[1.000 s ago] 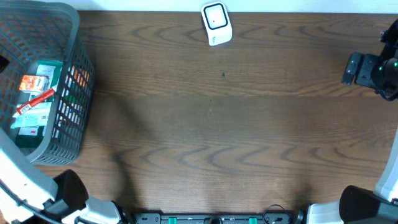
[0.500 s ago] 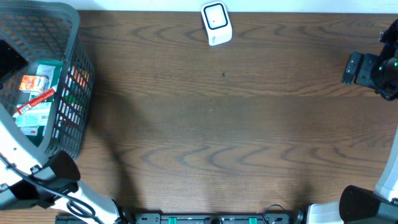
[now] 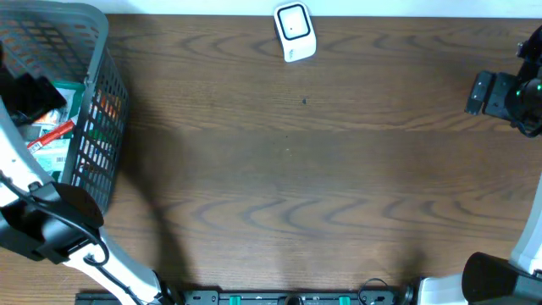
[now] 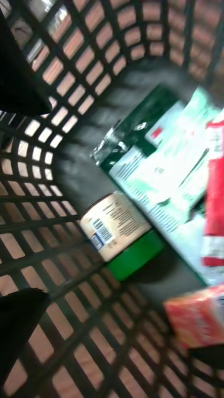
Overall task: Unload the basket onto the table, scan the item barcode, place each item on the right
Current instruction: 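Lower the left gripper into the basket and grasp the green-lidded jar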
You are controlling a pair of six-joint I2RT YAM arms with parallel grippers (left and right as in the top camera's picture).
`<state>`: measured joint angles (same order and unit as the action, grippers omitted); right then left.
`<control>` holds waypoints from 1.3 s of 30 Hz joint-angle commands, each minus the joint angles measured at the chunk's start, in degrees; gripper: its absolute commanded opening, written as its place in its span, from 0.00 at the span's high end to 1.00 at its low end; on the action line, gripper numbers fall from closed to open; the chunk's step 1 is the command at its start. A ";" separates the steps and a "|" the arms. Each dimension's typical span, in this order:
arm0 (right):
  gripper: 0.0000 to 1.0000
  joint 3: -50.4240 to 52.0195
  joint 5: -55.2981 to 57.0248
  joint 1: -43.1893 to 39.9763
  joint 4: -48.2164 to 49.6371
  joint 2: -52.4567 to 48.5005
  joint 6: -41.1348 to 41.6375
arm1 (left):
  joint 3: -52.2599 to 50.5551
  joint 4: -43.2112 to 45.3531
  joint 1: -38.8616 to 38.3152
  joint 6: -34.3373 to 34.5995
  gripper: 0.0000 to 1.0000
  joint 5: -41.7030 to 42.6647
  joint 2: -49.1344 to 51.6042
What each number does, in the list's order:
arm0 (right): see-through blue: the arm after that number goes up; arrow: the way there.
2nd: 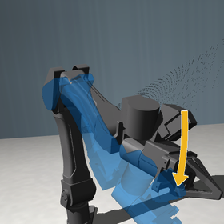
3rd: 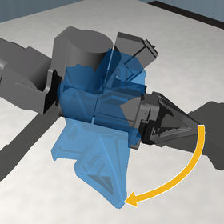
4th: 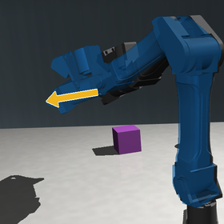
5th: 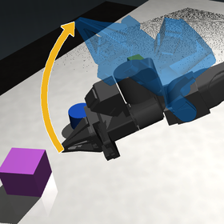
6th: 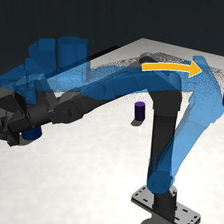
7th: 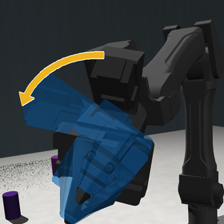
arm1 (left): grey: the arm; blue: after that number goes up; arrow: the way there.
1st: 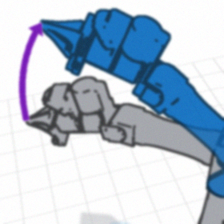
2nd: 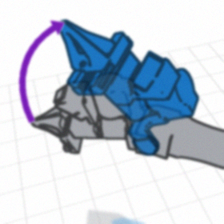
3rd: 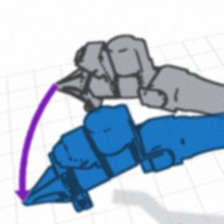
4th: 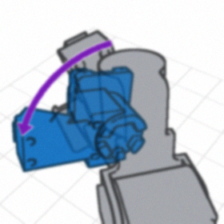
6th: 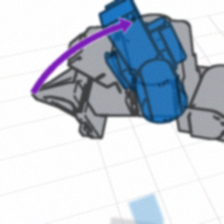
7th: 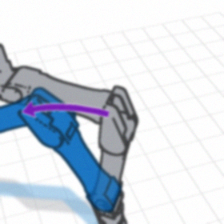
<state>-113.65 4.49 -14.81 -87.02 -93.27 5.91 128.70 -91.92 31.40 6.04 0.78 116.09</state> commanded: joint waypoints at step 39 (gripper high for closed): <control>0.01 -0.61 -0.26 -0.20 0.00 -0.17 0.90 | -36.50 29.09 -1.27 -4.52 0.19 7.63 0.09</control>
<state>-113.65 4.47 -14.81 -87.02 -93.27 5.91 93.21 -62.87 30.96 2.48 7.62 116.09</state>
